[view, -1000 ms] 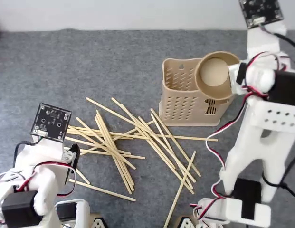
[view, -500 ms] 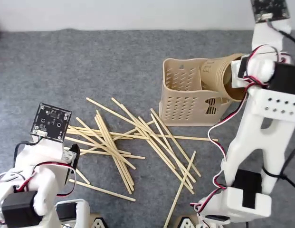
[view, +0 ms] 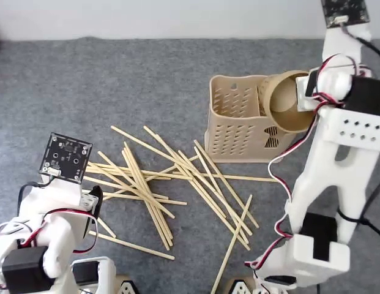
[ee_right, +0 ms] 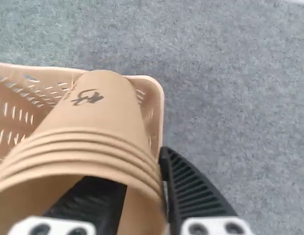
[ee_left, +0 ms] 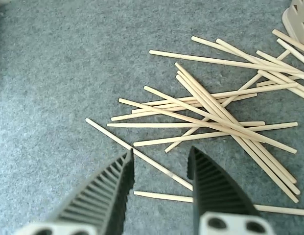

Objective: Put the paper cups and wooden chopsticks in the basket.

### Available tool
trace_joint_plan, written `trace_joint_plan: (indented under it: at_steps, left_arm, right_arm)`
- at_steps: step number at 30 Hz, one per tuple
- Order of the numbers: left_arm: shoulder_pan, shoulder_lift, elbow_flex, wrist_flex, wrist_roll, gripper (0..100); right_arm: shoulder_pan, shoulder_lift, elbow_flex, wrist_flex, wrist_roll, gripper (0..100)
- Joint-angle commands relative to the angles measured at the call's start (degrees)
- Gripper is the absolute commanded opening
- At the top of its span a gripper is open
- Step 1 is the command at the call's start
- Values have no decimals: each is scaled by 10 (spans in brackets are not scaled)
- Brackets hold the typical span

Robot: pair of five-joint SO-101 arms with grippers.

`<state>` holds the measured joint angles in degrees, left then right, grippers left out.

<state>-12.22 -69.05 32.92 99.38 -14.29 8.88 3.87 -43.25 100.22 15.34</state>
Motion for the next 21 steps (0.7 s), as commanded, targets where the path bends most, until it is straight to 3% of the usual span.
trace_joint_plan:
  at_steps: [1,12,21]
  left_arm:
    - [0,-3,-3,-4,-4,167]
    - [0,-3,-2,-4,-4,167]
    - [0,-3,-2,-4,-4,167]
  right_arm:
    - [-15,-6,-23,-7,-3,18]
    - [16,-22,-59,28,-7,9]
    - [4,-15,25,26,-8,9]
